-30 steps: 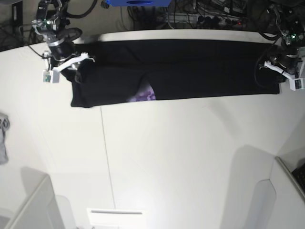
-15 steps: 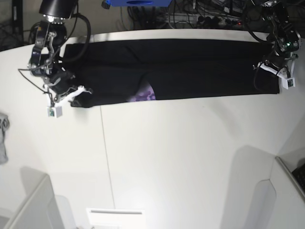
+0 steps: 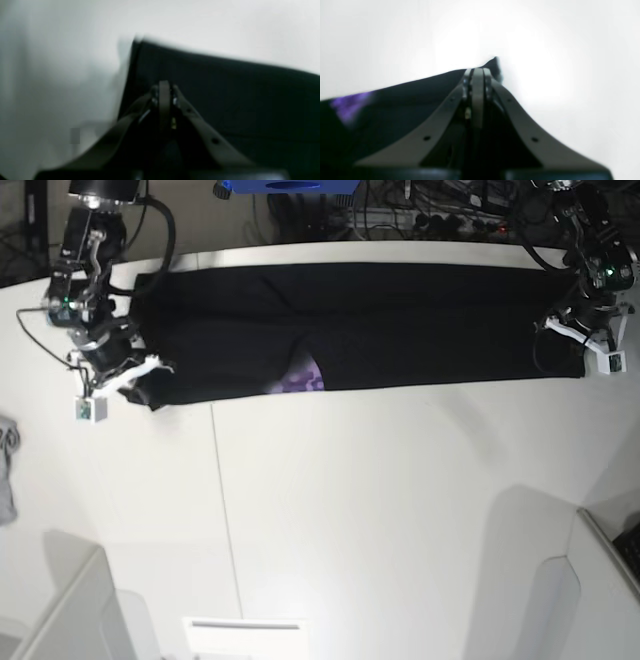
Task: Fold the T-shirt properly
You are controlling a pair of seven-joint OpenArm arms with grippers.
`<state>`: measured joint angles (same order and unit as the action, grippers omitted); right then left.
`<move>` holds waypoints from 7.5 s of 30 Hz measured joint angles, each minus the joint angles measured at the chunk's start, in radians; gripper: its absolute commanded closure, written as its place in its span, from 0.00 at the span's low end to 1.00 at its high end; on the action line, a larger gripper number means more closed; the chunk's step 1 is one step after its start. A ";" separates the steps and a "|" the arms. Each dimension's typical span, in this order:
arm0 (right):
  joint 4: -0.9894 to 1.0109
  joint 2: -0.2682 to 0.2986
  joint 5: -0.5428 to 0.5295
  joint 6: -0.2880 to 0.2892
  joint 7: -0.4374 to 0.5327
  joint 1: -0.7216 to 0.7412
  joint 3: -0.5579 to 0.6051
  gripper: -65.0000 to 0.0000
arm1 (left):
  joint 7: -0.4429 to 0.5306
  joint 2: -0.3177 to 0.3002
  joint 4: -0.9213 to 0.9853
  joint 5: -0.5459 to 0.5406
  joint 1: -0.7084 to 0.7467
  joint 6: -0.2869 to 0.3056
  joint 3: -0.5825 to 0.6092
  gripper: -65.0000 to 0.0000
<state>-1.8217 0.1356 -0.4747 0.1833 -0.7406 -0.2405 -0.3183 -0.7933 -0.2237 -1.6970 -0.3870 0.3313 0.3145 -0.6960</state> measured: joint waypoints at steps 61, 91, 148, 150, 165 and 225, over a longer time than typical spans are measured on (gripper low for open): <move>-0.138 -0.084 -0.003 0.011 -0.113 -0.013 0.024 1.00 | -0.079 -0.051 0.046 -0.305 -0.042 0.109 -0.159 0.03; -0.138 -0.081 0.000 0.011 -0.109 -0.015 0.098 1.00 | 0.098 -0.114 0.426 -0.189 -0.187 0.109 0.075 1.00; -0.138 -0.103 -0.001 0.008 -0.109 -0.007 0.096 1.00 | 0.042 0.033 -0.148 -0.161 -0.071 -0.159 0.648 1.00; -0.138 -0.103 0.000 0.008 -0.109 -0.007 0.096 1.00 | 0.042 0.036 -0.145 -0.165 -0.084 -0.168 0.680 1.00; -0.138 -0.103 0.000 0.008 -0.109 -0.007 0.096 1.00 | 0.041 0.058 -0.051 -0.160 -0.129 -0.188 0.763 1.00; -0.138 -0.103 0.000 0.008 -0.109 -0.007 0.096 1.00 | 0.042 0.057 -0.050 -0.163 -0.140 -0.188 0.819 0.98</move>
<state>-1.9594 0.0326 -0.4751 0.1909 -0.8497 -0.2474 -0.2226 -0.7517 -0.1665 -1.7470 -0.5503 0.1913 0.1268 0.1234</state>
